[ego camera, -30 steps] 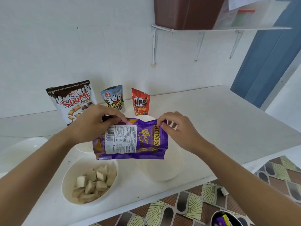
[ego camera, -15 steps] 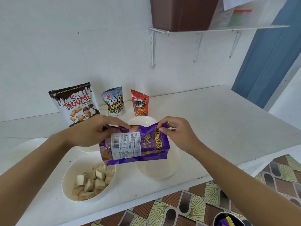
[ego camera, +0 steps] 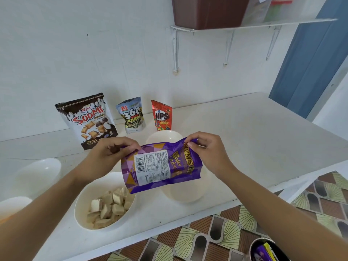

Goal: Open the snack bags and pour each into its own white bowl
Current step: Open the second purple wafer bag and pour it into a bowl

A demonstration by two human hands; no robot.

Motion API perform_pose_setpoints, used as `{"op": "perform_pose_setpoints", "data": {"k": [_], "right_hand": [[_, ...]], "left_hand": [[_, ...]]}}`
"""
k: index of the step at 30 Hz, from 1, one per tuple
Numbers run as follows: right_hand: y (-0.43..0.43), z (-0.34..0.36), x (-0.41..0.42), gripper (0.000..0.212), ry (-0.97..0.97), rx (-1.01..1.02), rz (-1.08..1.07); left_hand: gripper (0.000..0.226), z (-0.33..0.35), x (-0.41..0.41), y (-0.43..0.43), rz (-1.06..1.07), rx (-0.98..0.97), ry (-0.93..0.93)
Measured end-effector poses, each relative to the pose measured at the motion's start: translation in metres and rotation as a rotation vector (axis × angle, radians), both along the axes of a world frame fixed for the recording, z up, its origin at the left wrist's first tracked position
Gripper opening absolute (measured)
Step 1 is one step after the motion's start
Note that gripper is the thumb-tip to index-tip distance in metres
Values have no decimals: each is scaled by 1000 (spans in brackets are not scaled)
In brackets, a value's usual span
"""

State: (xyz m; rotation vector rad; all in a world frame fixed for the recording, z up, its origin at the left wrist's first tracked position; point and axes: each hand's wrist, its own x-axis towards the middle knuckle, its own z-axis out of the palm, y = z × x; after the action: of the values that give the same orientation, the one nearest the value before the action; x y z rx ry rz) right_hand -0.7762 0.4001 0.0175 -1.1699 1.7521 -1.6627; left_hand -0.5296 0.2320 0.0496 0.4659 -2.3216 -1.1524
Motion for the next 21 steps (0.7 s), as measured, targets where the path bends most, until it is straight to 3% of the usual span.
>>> {"op": "perform_pose_setpoints", "data": {"k": [7,10,15,21], "right_hand": [[-3,1,3,19,-50,-25,-29],[-4,1,1,18,-46,-24,-52],[-3,-1,-2,19,-75,-33,-74],[-2,-4,-4,15,-19,-7,-70]], "left_hand": [[30,-1,6,4,-63,149,-8],[23,-3,13,-1,-125,162,-67],[53,-13,15,3,-126,130,-166],[42,-13,7,6,-41,86,-94]]}}
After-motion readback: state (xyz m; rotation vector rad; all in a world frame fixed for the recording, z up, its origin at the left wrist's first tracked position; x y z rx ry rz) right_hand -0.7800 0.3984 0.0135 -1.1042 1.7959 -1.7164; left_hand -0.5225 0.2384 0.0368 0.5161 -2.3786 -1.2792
